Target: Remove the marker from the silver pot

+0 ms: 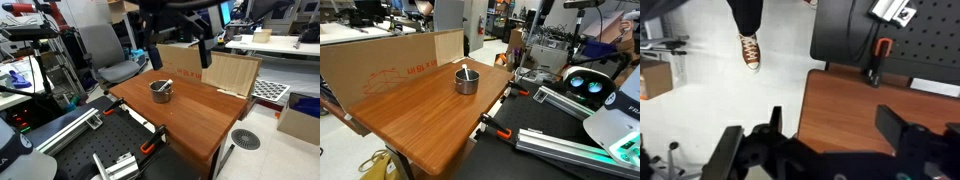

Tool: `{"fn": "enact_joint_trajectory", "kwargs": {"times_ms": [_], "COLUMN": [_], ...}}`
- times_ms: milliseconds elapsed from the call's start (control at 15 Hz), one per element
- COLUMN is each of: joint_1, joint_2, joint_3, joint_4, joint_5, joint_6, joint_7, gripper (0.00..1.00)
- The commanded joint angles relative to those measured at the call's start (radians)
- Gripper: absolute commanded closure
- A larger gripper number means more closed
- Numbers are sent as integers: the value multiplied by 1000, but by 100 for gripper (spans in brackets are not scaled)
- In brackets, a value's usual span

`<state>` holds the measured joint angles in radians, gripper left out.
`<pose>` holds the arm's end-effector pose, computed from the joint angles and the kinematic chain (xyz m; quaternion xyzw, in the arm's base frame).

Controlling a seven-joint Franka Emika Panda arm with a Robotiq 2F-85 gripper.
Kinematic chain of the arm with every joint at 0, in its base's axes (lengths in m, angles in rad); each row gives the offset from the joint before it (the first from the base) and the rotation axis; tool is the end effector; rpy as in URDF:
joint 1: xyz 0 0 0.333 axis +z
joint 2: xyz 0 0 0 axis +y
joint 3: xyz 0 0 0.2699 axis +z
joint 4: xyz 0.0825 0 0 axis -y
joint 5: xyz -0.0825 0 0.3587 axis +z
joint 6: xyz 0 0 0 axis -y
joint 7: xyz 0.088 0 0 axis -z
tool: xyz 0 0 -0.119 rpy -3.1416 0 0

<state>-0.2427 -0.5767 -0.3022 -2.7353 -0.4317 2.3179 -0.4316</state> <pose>0.3208 -0.1933 0.3624 0.9885 0.0955 0.0309 0.1128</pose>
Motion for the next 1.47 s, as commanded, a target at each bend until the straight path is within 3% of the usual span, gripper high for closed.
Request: {"fn": "enact_joint_trajectory", "kwargs": {"times_ms": [0,333,533,800,1400], "joint_1": [-4,-4,5,61,197], "joint_2": [-1,-1,11,30,165], "joint_3": [5,5,38,62,75], "joint_4": [1,1,10,18,52], "joint_5": [4,4,7,51,259], "joint_6": [-3,-3,-23,-49,-4], "joint_7": [-3,-3,37,27,23], "gripper": [0,0,0,0,0]}}
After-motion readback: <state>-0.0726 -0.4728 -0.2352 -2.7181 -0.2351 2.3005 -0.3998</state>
